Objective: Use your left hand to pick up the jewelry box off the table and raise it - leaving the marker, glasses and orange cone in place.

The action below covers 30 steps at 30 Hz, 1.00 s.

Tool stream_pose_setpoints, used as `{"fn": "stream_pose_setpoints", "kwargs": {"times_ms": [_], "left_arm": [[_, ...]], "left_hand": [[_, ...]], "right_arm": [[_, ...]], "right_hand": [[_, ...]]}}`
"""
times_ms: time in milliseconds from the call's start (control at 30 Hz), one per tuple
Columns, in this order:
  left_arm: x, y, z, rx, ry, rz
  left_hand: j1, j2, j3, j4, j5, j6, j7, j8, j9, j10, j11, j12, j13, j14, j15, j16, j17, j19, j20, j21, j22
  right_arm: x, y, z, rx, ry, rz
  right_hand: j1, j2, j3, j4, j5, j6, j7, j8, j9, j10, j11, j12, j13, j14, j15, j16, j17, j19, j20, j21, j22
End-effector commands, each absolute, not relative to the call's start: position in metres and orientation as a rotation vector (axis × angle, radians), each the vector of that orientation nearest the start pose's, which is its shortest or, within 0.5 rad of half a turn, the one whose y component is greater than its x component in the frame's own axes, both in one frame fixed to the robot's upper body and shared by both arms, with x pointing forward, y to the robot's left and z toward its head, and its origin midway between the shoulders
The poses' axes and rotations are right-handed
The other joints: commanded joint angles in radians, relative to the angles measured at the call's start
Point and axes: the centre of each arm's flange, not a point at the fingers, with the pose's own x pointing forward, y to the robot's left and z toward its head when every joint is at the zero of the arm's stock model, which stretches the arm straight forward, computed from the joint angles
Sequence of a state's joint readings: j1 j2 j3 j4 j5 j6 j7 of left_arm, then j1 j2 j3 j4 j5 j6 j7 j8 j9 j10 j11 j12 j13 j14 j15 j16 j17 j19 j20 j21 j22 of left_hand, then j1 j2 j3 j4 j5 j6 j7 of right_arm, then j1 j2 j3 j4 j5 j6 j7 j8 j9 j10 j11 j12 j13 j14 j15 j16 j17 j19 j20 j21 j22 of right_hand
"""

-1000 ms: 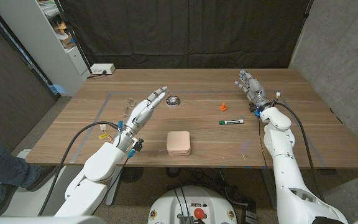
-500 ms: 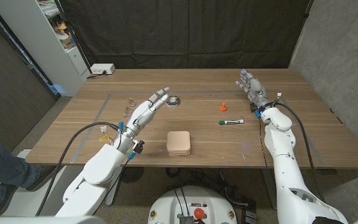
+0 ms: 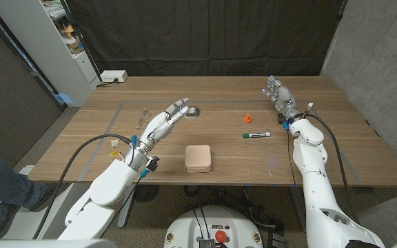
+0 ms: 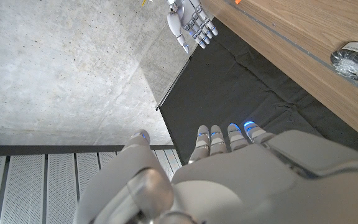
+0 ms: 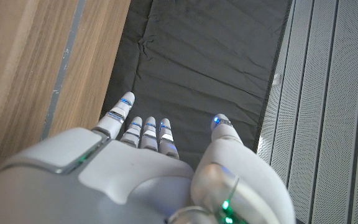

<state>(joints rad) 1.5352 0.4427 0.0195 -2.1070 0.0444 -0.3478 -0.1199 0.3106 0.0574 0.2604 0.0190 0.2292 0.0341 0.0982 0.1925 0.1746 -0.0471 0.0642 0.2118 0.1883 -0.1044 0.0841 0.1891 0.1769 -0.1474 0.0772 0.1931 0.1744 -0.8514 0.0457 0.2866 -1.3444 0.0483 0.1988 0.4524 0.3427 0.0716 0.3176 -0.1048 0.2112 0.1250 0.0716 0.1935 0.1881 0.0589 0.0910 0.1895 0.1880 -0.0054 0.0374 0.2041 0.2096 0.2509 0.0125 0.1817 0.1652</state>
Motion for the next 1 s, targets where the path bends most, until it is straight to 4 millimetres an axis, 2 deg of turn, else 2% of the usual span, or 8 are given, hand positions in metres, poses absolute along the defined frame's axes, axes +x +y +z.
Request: {"fn": "stream_pose_setpoints", "kwargs": {"times_ms": [33,1000], "left_arm": [[0.426,0.223,-0.065,0.583,-0.862,-0.293],[0.416,0.216,-0.056,0.736,-0.838,-0.303]], "left_hand": [[0.016,0.003,0.007,-0.007,-0.004,0.007,0.001,0.005,0.004,0.001,0.0,0.002,0.004,0.006,0.003,0.0,0.003,-0.001,0.006,0.001,0.002],[0.034,0.013,0.016,-0.021,-0.011,0.011,0.0,0.003,0.004,0.003,-0.001,0.001,0.004,0.007,0.001,-0.001,0.002,-0.009,0.009,-0.002,0.003]], "right_arm": [[0.641,-0.299,0.001,0.043,-0.726,0.183],[0.64,-0.301,0.006,0.038,-0.736,0.18]], "right_hand": [[0.002,-0.001,-0.001,-0.004,0.003,0.01,-0.002,0.003,0.003,0.003,0.0,0.009,0.004,0.004,0.004,0.001,-0.001,0.008,0.001,0.008,0.004],[0.0,-0.002,-0.002,-0.005,0.004,0.011,-0.003,0.003,0.003,0.004,0.001,0.009,0.004,0.004,0.003,0.001,-0.001,0.008,0.001,0.009,0.004]]}}
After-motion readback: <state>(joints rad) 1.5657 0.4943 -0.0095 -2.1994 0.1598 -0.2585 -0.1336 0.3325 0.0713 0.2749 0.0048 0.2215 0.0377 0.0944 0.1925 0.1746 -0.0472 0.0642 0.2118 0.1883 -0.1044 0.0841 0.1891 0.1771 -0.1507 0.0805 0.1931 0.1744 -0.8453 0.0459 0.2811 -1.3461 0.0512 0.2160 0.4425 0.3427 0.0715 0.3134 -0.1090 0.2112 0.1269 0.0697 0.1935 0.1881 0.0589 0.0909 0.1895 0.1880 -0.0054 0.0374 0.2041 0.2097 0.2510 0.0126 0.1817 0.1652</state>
